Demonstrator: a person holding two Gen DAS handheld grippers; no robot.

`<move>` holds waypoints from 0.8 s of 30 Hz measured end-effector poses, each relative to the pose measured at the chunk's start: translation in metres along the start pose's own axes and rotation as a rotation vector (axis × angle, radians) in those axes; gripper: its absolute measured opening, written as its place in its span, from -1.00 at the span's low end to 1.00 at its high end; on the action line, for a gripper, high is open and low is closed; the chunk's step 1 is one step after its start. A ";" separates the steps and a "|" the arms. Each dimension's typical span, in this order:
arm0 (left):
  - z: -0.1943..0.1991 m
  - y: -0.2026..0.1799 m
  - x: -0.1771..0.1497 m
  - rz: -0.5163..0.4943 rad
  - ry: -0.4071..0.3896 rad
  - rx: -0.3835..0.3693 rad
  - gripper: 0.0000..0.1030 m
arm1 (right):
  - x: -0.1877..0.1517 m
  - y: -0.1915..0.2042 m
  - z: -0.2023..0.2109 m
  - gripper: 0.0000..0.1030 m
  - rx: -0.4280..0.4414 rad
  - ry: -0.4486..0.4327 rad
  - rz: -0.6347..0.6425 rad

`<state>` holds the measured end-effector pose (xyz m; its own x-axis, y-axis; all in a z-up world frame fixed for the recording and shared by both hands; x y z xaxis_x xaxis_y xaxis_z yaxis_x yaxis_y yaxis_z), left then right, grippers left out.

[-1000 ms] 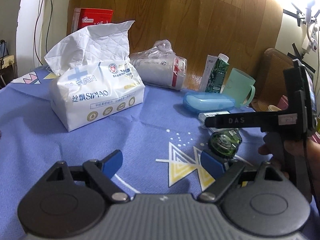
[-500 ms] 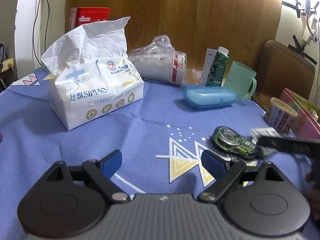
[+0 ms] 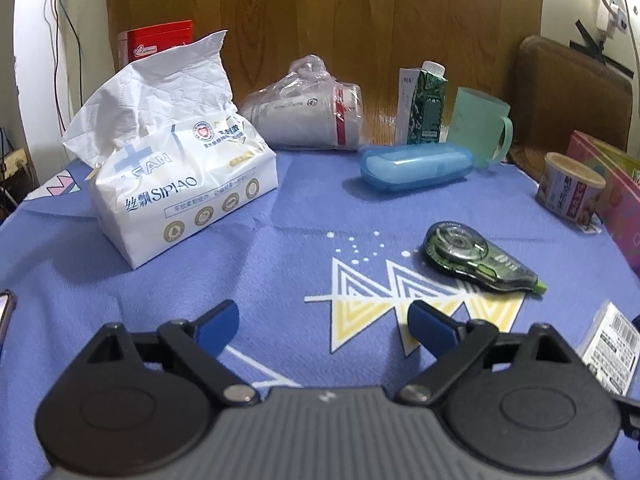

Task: Organize soft objects

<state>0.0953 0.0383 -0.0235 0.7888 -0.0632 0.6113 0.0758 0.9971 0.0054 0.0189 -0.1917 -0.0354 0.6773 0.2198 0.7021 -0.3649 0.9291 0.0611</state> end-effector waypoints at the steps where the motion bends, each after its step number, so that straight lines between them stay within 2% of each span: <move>1: 0.000 0.000 0.000 -0.002 0.001 0.004 0.84 | 0.000 0.001 0.001 0.80 -0.003 -0.001 0.007; 14: -0.003 -0.002 0.000 -0.009 0.017 0.028 0.94 | -0.004 0.001 0.001 0.88 0.040 0.010 -0.011; 24: -0.004 -0.001 0.001 -0.005 0.023 0.030 0.99 | -0.003 0.001 0.000 0.89 0.032 0.018 0.002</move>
<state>0.0981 0.0368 -0.0262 0.8024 -0.0692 0.5928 0.0622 0.9975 0.0322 0.0161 -0.1912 -0.0378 0.6879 0.2267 0.6895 -0.3857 0.9189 0.0826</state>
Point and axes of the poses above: each gripper's, at about its wrist camera, not at the fingertips, and z roughly against the way its jaws point, y to its left, x to its top, the point moved 3 cm from there along -z, roughly the way its jaws point, and after that the axes turned 14 degrees about y, right-handed, at the moved point
